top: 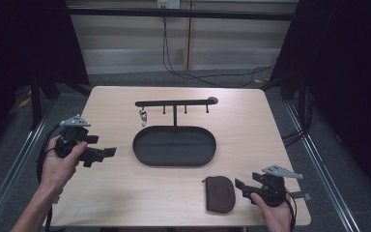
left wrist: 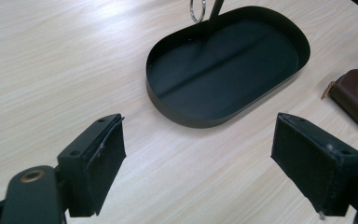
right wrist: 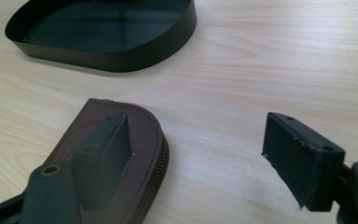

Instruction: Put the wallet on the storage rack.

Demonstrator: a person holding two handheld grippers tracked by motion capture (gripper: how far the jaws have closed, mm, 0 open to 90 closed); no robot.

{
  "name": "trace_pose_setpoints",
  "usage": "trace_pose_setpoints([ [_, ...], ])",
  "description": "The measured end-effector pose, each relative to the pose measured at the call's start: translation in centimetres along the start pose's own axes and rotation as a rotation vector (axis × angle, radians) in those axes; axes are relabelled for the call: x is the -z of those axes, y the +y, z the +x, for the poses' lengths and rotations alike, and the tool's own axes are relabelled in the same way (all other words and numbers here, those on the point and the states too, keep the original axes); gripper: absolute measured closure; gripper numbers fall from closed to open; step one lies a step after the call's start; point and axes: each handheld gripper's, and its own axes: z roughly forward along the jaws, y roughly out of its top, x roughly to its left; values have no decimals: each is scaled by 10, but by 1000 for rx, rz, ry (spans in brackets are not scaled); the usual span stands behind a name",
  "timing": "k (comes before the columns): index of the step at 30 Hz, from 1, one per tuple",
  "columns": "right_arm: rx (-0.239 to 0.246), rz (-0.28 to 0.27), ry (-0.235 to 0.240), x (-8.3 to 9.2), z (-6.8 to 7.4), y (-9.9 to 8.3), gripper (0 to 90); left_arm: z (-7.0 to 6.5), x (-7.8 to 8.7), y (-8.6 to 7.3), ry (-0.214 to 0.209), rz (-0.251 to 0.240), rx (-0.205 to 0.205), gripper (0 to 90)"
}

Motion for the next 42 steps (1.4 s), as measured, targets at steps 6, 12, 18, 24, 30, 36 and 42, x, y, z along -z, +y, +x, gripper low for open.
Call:
trace_pose_setpoints([
  [6,9,5,10,0,1,0,239,-2,-2,-18,-9,-10,12,171],
  [12,32,50,35,-2,7,3,206,1,-2,-44,-15,-25,34,171],
  [18,35,146,81,-5,15,11,198,4,-4,-74,-15,-65,75,170],
  [24,44,218,112,-11,23,20,221,1,-11,-97,-15,-65,93,168],
  [30,58,315,133,-18,28,27,281,-6,-18,-116,22,-57,78,168],
  [36,65,424,120,-29,33,34,233,0,-19,-127,17,-70,77,168],
  [42,44,535,100,-39,35,39,167,1,-24,-131,14,-44,42,168],
])
